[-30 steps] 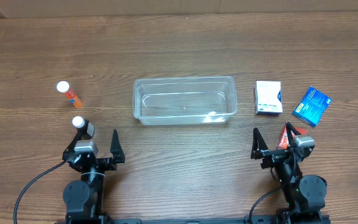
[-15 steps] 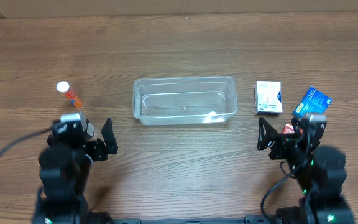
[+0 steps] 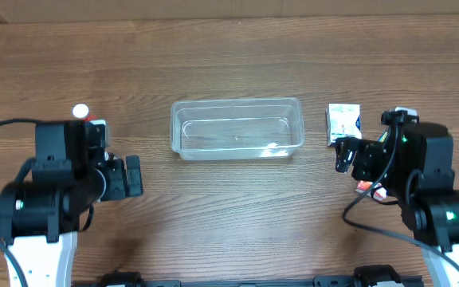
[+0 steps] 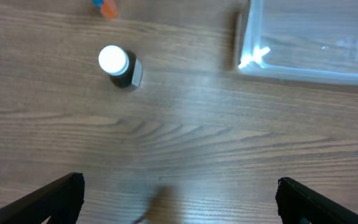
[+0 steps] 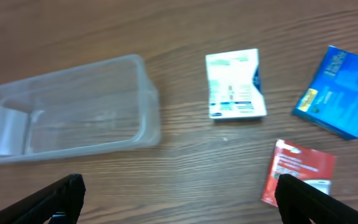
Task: Pack container
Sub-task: 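Lower the left gripper onto the dark white-capped bottle and grasp it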
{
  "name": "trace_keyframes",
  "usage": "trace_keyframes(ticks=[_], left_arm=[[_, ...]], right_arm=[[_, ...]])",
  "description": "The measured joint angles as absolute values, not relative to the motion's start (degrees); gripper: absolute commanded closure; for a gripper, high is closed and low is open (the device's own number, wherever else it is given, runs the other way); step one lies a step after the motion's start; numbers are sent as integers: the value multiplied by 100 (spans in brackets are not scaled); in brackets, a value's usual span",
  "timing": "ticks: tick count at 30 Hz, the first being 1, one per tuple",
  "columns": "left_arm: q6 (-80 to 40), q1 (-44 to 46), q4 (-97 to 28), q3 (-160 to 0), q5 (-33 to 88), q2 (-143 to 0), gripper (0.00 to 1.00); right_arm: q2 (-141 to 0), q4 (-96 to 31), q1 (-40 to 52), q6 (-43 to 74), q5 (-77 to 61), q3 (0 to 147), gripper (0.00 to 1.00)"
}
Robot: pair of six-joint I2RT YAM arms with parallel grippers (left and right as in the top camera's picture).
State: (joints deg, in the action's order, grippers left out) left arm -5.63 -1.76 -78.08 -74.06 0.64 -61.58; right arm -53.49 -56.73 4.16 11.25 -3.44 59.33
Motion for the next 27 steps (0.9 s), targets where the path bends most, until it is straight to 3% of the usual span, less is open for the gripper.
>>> trace_keyframes(ticks=[10,20,27], left_arm=[[-609,-1157,-7634,-7448,-115,-7636,0],[-611,-1214,-6779,-7448,-174,-9028,0],[-611,-1214,-6479,-7448,-373,-9445,0]], right_arm=[[-6440,-5758,342,1291,-58,5948,0],[-6521,-5819,322,1566,185,5951,0],[-6521,-6053,-611,1973,340,5951,0]])
